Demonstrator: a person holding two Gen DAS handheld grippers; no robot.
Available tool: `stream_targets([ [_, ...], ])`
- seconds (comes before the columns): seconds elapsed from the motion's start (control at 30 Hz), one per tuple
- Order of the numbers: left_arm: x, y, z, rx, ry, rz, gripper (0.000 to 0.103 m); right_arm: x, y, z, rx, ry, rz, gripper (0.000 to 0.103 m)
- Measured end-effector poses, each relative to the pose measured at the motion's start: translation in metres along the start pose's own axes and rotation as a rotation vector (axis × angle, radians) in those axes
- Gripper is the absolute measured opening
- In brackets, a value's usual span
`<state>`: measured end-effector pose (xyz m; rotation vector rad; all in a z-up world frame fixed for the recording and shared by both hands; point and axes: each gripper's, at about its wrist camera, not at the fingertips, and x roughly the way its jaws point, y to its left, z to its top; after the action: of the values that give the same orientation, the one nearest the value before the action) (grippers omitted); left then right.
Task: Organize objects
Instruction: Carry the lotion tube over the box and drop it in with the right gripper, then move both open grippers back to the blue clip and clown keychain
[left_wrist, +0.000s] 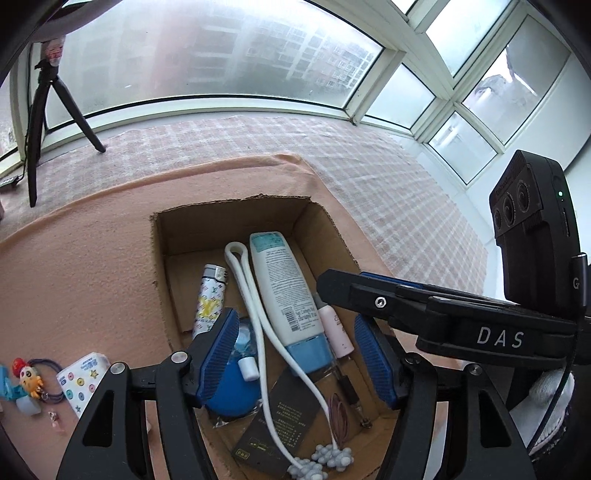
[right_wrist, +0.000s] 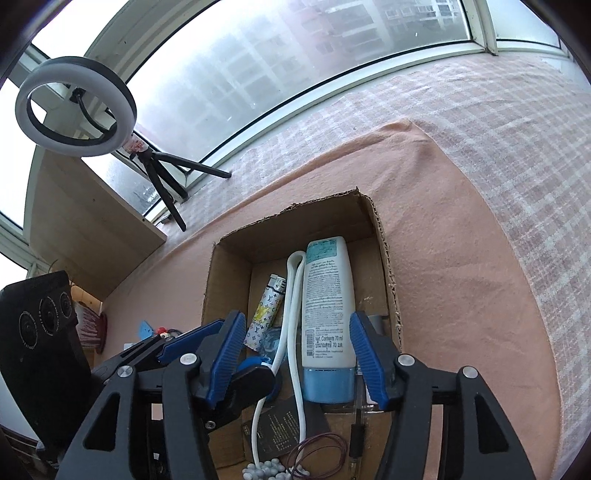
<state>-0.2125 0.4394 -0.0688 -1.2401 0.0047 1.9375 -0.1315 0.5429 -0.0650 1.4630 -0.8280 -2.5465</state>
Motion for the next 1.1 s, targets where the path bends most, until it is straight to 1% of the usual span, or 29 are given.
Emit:
stream_targets([
  [0.1, -0.017, 0.015, -0.008, 0.003, -0.008, 0.054, 0.070, -0.003, 0.010, -0.004, -0.018, -0.012, -0.011, 0.055],
  [0.23, -0.036, 0.042, -0.018, -0.017, -0.005, 0.100, 0.070, -0.003, 0.027, -0.008, -0.034, -0.013, -0.005, 0.055],
  [0.27, -0.042, 0.052, -0.020, -0.028, -0.007, 0.123, 0.070, -0.002, 0.032, -0.009, -0.037, -0.011, -0.001, 0.055],
  [0.37, -0.057, 0.083, -0.027, -0.079, -0.010, 0.160, 0.070, 0.004, 0.048, -0.010, -0.052, 0.003, 0.013, 0.055],
  [0.47, -0.074, 0.116, -0.032, -0.129, -0.016, 0.198, 0.070, 0.015, 0.073, -0.013, -0.094, 0.029, 0.030, 0.055],
  [0.73, -0.112, 0.191, -0.045, -0.217, -0.006, 0.270, 0.070, 0.061, 0.149, -0.023, -0.210, 0.121, 0.051, 0.055],
  [0.8, -0.118, 0.212, -0.044, -0.224, 0.007, 0.325, 0.070, 0.074, 0.166, -0.024, -0.235, 0.144, 0.054, 0.055],
  [0.87, -0.121, 0.232, -0.042, -0.219, 0.025, 0.354, 0.070, 0.090, 0.185, -0.026, -0.262, 0.163, 0.052, 0.055],
  [0.93, -0.122, 0.254, -0.041, -0.240, 0.045, 0.390, 0.070, 0.105, 0.200, -0.026, -0.278, 0.184, 0.051, 0.055],
  [1.03, -0.117, 0.288, -0.040, -0.258, 0.087, 0.435, 0.070, 0.126, 0.215, -0.025, -0.283, 0.216, 0.047, 0.055],
  [1.1, -0.110, 0.303, -0.040, -0.256, 0.115, 0.455, 0.064, 0.140, 0.224, -0.024, -0.290, 0.237, 0.040, 0.055],
])
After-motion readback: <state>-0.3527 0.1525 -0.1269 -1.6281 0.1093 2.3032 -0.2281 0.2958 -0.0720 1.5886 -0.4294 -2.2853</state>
